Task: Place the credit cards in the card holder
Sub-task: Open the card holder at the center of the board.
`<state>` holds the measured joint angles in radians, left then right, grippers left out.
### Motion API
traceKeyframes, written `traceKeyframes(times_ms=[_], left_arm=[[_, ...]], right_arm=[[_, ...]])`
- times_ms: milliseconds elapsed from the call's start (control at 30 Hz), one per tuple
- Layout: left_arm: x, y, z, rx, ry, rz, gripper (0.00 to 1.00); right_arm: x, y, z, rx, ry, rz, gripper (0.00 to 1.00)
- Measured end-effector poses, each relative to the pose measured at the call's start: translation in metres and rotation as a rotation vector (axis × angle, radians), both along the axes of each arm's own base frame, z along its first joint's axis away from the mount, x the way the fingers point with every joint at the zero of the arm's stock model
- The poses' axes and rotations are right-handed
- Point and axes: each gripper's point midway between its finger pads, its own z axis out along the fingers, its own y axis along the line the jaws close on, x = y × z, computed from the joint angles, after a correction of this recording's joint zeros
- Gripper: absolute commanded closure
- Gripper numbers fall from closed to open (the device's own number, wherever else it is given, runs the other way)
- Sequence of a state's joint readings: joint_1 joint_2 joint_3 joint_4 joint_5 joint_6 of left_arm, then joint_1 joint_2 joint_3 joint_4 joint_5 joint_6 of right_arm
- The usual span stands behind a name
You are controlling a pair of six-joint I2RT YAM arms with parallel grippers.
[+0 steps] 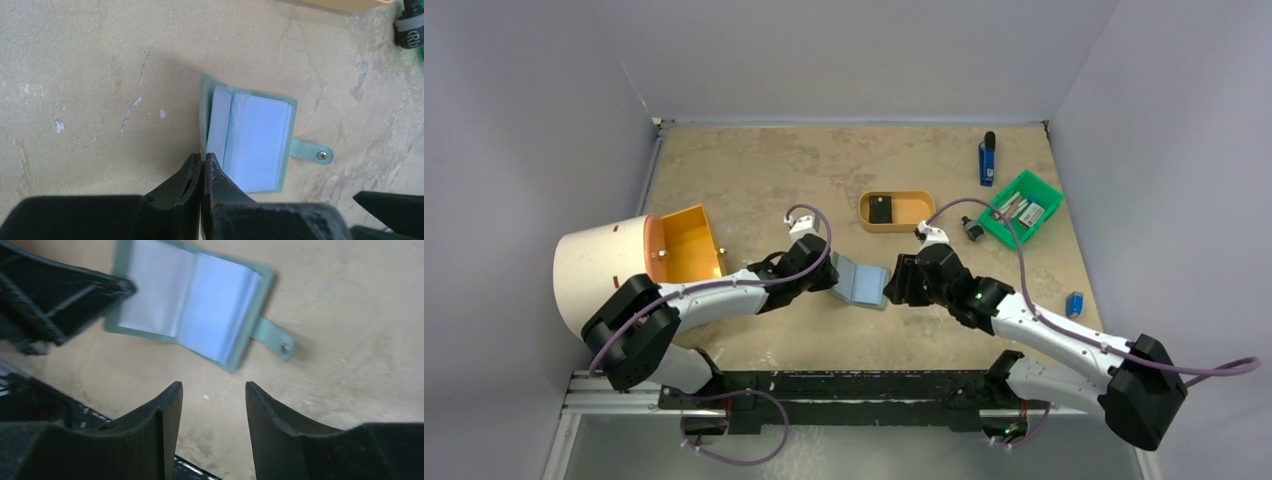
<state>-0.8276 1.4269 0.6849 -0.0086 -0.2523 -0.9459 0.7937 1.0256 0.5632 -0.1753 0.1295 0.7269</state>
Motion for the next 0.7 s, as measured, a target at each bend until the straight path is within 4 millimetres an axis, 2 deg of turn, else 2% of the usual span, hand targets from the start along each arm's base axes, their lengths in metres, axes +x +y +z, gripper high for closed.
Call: traceKeyframes(times_ms=[133,200,300,400,533,700], left_arm=[[-0.001,0.006,-0.006,0.001,0.010,0.037,1.00],[-0.003,0.009,-0.010,0.003,0.016,0.050,1.00],[-0.003,0.011,-0.012,0.003,0.022,0.062,1.00],[-0.003,0.013,-0.013,0.007,0.021,0.069,1.00],[-0.003,0.015,-0.014,0.017,0.020,0.076,0.87],[-0.005,0.020,-0.017,0.042,0.028,0.082,0.76]], right_arm=[[0.007,0.030,0.016,0.090,0.008,0.055,0.48],[0.012,0.045,0.015,0.119,0.027,0.077,0.48],[0.019,0.058,0.006,0.139,0.061,0.076,0.48],[0.027,0.058,-0.005,0.158,0.098,0.041,0.49],[0.040,0.052,-0.014,0.179,0.119,-0.007,0.49],[0.043,0.054,-0.028,0.167,0.143,-0.009,0.51]])
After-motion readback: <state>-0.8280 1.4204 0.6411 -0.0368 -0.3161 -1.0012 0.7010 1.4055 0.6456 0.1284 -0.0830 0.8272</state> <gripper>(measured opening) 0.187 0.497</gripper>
